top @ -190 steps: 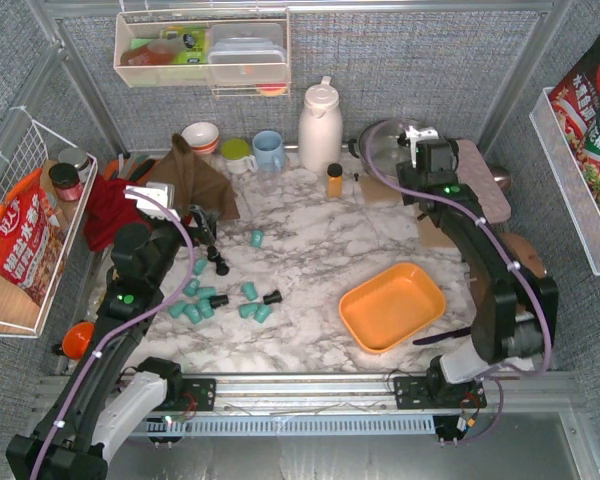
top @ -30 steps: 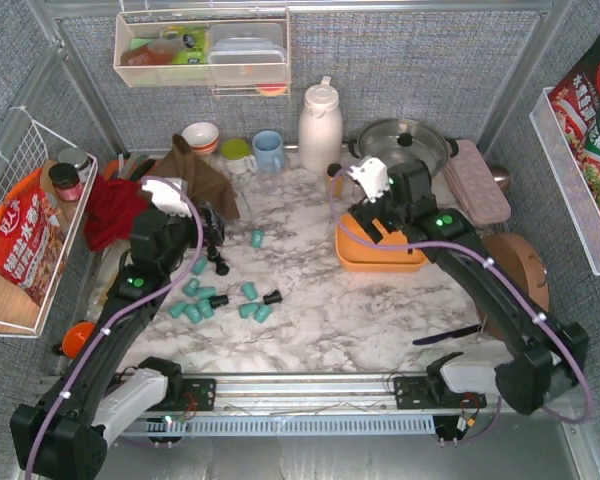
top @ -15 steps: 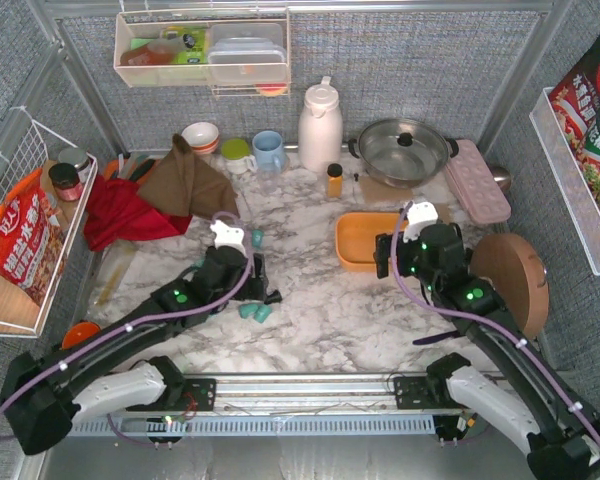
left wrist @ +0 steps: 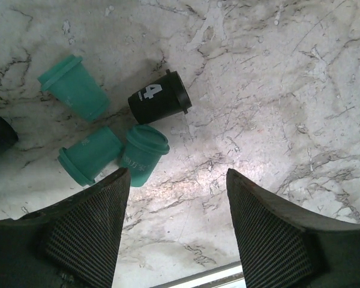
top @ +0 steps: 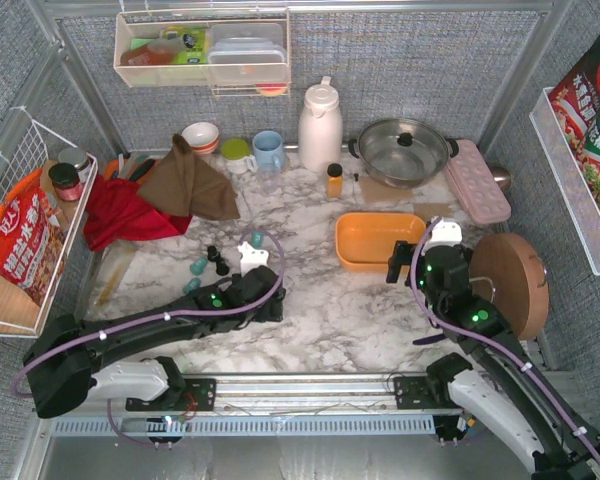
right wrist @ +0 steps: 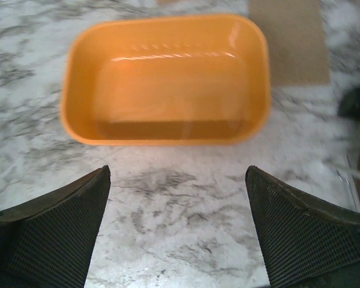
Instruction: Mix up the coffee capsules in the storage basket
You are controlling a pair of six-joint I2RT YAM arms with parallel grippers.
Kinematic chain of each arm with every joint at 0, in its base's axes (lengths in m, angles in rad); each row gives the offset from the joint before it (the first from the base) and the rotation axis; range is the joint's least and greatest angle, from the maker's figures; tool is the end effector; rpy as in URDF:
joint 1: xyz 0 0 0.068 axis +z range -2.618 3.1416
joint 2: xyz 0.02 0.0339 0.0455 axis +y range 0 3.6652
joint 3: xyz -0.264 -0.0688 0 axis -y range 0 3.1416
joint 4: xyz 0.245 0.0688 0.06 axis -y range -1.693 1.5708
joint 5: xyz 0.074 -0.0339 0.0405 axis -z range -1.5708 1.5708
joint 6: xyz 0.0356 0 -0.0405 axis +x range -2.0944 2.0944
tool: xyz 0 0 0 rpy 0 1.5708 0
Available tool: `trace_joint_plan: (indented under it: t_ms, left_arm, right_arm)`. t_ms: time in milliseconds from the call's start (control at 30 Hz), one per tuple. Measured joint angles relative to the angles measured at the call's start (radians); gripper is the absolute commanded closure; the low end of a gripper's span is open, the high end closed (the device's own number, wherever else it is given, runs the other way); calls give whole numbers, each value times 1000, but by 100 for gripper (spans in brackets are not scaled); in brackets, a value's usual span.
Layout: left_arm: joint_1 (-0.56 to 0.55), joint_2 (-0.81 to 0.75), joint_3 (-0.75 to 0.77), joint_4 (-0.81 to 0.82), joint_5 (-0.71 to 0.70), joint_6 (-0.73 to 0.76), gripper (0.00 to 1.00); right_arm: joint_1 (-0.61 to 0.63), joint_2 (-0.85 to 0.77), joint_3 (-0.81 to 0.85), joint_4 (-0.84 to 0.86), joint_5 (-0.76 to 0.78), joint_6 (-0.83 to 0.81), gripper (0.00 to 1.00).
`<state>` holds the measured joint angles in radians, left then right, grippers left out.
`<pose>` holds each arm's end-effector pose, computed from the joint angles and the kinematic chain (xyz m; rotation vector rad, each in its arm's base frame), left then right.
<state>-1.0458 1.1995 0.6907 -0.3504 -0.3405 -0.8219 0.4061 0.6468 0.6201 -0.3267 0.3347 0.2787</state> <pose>0.1294 -0.1997 0.2111 0.1164 2.4162 -0.4744 0.1487 0.0512 0.2888 0.1019 1.9036 0.1418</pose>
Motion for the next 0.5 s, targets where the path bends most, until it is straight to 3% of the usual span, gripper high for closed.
trace_joint_plan:
  t_ms: [233,333,500]
  left_arm:
    - [-18,23,-35,49,19,-19,23]
    - [-21,35,-40,63,22,-19,22]
    - [-28,16,-47,63,16,-19,19]
  right_arm:
    - [-69,-33,-114,-20,172,108,1]
    - [-145,22,-118,42,163,119,1]
    - [-274,249,-89,172,47,123,1]
